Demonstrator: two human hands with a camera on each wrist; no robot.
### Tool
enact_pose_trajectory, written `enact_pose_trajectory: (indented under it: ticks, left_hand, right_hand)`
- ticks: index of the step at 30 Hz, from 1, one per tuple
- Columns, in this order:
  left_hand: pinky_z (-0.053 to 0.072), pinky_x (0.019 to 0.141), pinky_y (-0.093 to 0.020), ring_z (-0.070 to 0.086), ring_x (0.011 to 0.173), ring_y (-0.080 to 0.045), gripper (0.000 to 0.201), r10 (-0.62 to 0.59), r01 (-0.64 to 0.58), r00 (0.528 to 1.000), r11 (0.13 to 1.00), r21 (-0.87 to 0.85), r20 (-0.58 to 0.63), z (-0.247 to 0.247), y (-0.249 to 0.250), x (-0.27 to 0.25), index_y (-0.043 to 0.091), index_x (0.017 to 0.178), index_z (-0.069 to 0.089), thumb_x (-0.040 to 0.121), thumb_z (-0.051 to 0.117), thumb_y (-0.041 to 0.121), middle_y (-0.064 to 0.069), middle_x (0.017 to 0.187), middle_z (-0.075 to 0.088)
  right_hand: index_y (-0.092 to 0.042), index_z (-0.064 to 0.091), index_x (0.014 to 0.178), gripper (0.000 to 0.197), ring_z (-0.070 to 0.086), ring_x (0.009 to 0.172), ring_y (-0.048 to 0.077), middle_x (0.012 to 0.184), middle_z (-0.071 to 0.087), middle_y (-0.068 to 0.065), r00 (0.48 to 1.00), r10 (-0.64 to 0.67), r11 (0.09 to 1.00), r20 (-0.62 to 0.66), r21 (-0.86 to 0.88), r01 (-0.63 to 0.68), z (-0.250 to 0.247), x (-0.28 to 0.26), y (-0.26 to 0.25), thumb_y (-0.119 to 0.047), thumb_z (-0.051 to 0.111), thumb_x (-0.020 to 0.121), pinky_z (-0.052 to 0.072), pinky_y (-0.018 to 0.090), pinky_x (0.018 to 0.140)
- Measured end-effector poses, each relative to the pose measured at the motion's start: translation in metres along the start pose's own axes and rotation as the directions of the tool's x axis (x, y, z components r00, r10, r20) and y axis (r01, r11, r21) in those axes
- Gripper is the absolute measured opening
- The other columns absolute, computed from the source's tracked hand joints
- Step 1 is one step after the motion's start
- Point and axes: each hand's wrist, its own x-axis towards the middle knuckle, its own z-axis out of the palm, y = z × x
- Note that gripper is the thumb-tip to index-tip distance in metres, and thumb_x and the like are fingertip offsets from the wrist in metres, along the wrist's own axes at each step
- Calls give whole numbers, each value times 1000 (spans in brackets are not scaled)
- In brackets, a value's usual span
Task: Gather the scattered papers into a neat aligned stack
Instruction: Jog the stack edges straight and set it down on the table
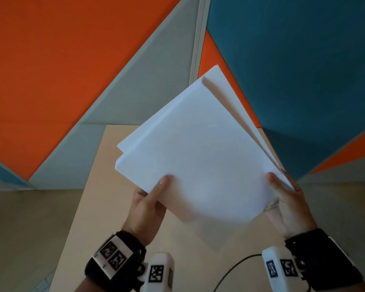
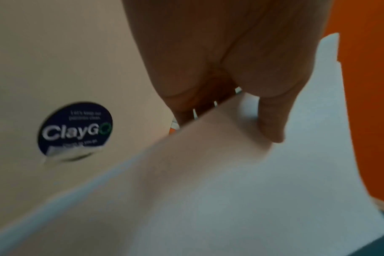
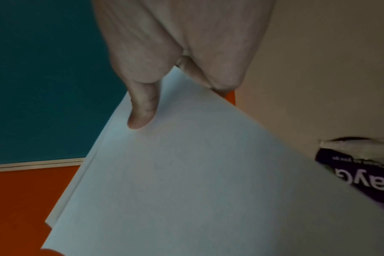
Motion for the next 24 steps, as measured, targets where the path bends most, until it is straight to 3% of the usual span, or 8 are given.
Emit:
enact_pose_trajectory:
  ticks: [2, 4, 6, 8, 12, 14, 18, 24]
  left_hand:
    - [56, 89, -34, 66, 107, -20, 29, 34, -35, 999, 999, -33, -40, 7, 7, 5, 14, 114, 67, 88, 55, 12, -8, 118, 70]
    - [58, 78, -31, 70, 96, -18, 25, 76, -77, 996, 997, -23, -43, 11, 14, 8, 18, 104, 71, 86, 56, 11, -5, 107, 73]
    - [58, 73, -31, 71, 89, -18, 22, 114, -114, 993, 993, 22, -29, 10, 20, 9, 18, 94, 75, 84, 57, 9, -4, 98, 74]
    - [57, 72, -33, 71, 87, -19, 18, 137, -136, 991, 984, 112, -2, 6, 26, 9, 18, 89, 76, 83, 61, 10, -4, 94, 75]
    - [57, 70, -32, 71, 83, -20, 10, 132, -136, 991, 942, 305, 35, -2, 22, 8, 9, 84, 75, 82, 66, 11, -7, 90, 75]
    - [58, 69, -33, 72, 80, -21, 10, 113, -114, 993, 915, 387, 25, -6, 11, 5, 4, 84, 74, 81, 71, 13, -9, 88, 76]
    - [58, 74, -40, 71, 80, -22, 24, 73, -31, 994, 893, 449, -76, -19, -11, 2, -2, 89, 71, 78, 71, 20, -11, 89, 76]
    - [60, 75, -39, 73, 86, -25, 24, 39, 39, 992, 816, 577, -122, -37, -22, 7, 8, 96, 72, 76, 79, 21, -6, 91, 77]
  right_hand:
    - [-17, 71, 114, 38, 63, 101, 26, 112, 70, 9, 999, 43, 999, -5, -14, -43, -5, -1, 5, -22, 78, 77, 56, 36, 79]
    - [-25, 74, 101, 53, 50, 89, 18, 96, 65, -1, 997, 74, 992, -6, -104, -74, -12, 0, 10, -39, 94, 55, 44, 25, 62]
    - [-20, 75, 92, 60, 52, 79, 12, 82, 62, -3, 999, 36, 970, 5, -242, -34, -19, 0, 12, -46, 97, 41, 44, 25, 62]
    - [-12, 75, 92, 55, 60, 75, 12, 79, 68, 2, 999, -5, 924, 37, -382, 19, -19, -1, 10, -36, 95, 47, 50, 24, 69]
    - [-5, 69, 93, 30, 71, 80, 13, 88, 77, 3, 985, -8, 862, 174, -498, 95, 6, -4, 4, 11, 78, 70, 55, 20, 71]
    - [-9, 72, 97, 33, 74, 87, 11, 96, 78, -1, 984, -31, 846, 175, -519, 119, 17, -3, 11, 12, 77, 72, 57, 20, 71]
    - [-9, 75, 88, 21, 74, 82, 11, 87, 79, -2, 997, -15, 861, 80, -505, 54, 23, -4, 36, 7, 78, 75, 56, 19, 65]
    - [-15, 73, 72, 24, 71, 66, 2, 72, 76, -9, 995, 83, 857, 54, -513, -43, 26, -10, 57, 8, 78, 75, 52, 14, 58]
